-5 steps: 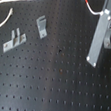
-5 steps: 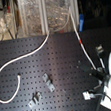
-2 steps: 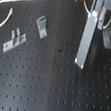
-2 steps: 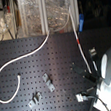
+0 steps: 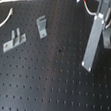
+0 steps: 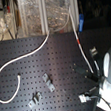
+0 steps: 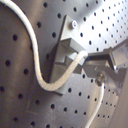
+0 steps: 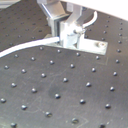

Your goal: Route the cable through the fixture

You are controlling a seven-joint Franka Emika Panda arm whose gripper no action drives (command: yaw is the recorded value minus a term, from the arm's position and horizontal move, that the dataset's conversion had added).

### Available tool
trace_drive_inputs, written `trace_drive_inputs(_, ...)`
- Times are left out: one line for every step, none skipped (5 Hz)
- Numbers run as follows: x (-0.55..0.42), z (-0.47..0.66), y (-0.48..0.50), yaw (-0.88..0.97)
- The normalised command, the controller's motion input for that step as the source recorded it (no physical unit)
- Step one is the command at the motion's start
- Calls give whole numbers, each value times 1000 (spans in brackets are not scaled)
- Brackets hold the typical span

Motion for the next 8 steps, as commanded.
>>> trace_drive_inputs(-118, 71, -244, -49)
trace_drive_inputs(-146, 91, -264, 0)
trace_drive_inputs(4, 0, 9, 0)
trace_drive_inputs(38, 89, -52, 9)
trace_drive_inputs(10, 329, -259, 86)
trace_drive_inputs(-66, 338, -264, 100)
trace_drive_inputs(-113, 214, -219, 46)
trace_drive_inputs(-294, 51, -37, 37)
